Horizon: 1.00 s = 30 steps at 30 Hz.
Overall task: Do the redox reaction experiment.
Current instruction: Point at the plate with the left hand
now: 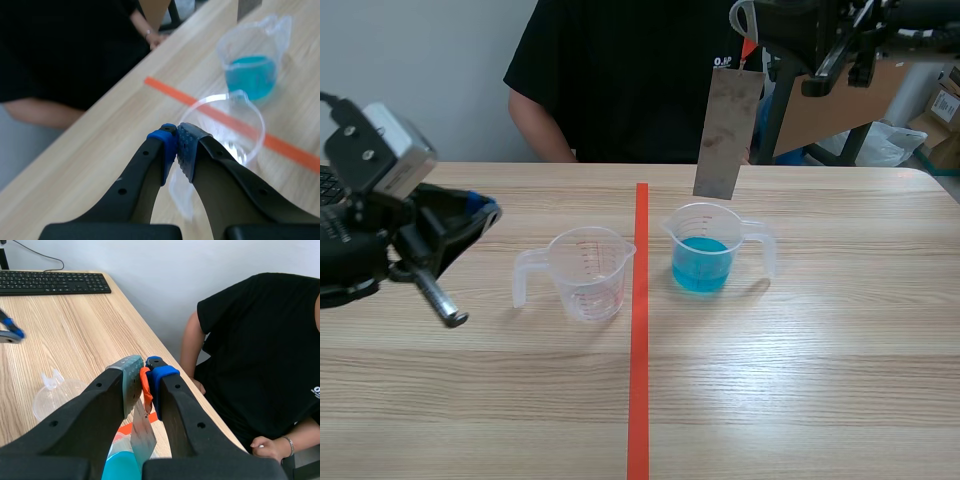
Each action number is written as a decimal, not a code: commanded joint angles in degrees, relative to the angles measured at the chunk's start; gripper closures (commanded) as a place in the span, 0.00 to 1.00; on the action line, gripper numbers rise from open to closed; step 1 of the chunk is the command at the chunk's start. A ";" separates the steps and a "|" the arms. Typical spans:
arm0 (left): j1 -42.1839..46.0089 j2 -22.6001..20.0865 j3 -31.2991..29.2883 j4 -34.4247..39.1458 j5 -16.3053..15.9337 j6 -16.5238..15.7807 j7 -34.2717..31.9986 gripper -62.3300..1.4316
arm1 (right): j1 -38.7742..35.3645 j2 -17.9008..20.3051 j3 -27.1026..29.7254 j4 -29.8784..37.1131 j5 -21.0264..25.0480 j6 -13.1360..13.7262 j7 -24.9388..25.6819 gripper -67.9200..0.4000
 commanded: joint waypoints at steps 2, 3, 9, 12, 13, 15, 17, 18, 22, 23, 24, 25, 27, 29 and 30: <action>6.99 -1.09 -4.63 0.00 -0.52 0.63 -1.55 0.93 | 1.31 0.61 0.72 0.42 0.81 0.31 0.44 0.97; 10.08 -1.44 -6.71 0.00 -0.52 1.01 -2.38 0.93 | 1.31 0.61 0.72 0.42 0.81 0.31 0.44 0.97; 29.70 -1.38 -17.33 -0.02 -0.52 1.97 -8.55 0.93 | 1.31 0.59 0.72 0.42 0.02 0.31 0.42 0.97; 38.51 -1.36 -20.63 -0.02 -0.55 1.97 -11.28 0.93 | 1.31 0.59 0.61 0.26 -0.31 0.31 0.42 0.97; 41.09 -1.31 -21.46 -0.02 -0.55 1.97 -11.80 0.93 | 1.31 0.57 0.61 0.15 -0.31 0.31 0.44 0.97; 45.42 -0.83 -22.62 -0.02 -0.55 1.97 -12.39 0.93 | 1.31 0.57 0.61 -0.07 -0.28 0.31 0.48 0.97; 48.72 0.35 -23.67 -0.02 -0.55 1.97 -12.35 0.93 | 1.31 0.31 0.61 -0.63 -0.28 0.31 0.83 0.97; 50.12 1.20 -24.15 -0.02 -0.52 1.97 -12.37 0.93 | 1.31 0.04 0.61 -1.05 -0.48 0.31 1.07 0.97; 53.77 5.49 -25.83 -0.02 -0.48 2.03 -12.31 0.93 | 1.29 -1.29 0.52 -2.73 -1.09 0.31 1.14 0.97; 54.27 6.56 -26.16 -0.02 -0.48 2.25 -12.31 0.93 | 1.31 -1.31 0.22 -3.06 -1.36 0.31 1.20 0.97; 54.80 7.67 -26.47 -0.02 -0.48 2.54 -12.26 0.93 | 1.33 -1.31 -0.13 -3.28 -1.38 0.31 1.42 0.97; 55.15 8.76 -26.67 -0.02 -0.48 3.02 -12.17 0.93 | 1.33 -1.31 -0.37 -3.54 -1.40 0.31 1.64 0.97; 55.76 10.93 -27.04 -0.02 -0.48 3.32 -12.13 0.93 | 1.33 -1.31 -0.98 -4.00 -1.60 0.31 2.34 0.97; 56.02 12.90 -27.17 -0.09 -0.48 3.32 -11.89 0.93 | 1.33 -1.31 -1.60 -4.35 -1.64 0.31 3.10 0.97; 56.02 13.90 -27.21 -0.13 -0.46 3.34 -11.87 0.93 | 1.33 -1.31 -1.79 -4.42 -1.81 0.31 3.41 0.97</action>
